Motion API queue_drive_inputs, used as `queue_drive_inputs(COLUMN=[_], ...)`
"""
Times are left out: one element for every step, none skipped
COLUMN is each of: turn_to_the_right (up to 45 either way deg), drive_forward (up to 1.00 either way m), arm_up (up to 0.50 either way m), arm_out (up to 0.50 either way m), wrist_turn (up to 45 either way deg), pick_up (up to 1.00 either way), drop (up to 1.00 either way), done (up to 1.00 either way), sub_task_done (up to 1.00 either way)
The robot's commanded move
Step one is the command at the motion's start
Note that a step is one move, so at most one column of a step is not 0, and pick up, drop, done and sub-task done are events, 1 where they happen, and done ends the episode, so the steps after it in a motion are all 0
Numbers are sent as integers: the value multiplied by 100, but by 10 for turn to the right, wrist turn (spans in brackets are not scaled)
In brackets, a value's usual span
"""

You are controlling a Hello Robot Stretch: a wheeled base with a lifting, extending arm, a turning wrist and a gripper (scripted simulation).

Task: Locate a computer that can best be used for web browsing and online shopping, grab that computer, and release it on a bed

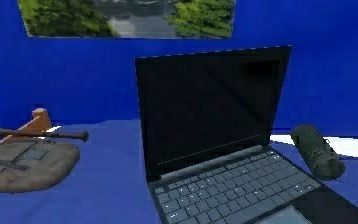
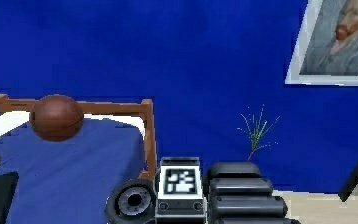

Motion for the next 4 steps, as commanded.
queue_drive_inputs(turn_to_the_right=[-30, 270, -210, 450], drive_forward=[0, 0, 0, 0], arm_up=[0, 0, 0, 0], arm_out=[0, 0, 0, 0], wrist_turn=[0, 0, 0, 0], pick_up=[0, 0, 0, 0], drop=[0, 0, 0, 0], done=[0, 0, 0, 0], sub_task_done=[0, 0, 0, 0])
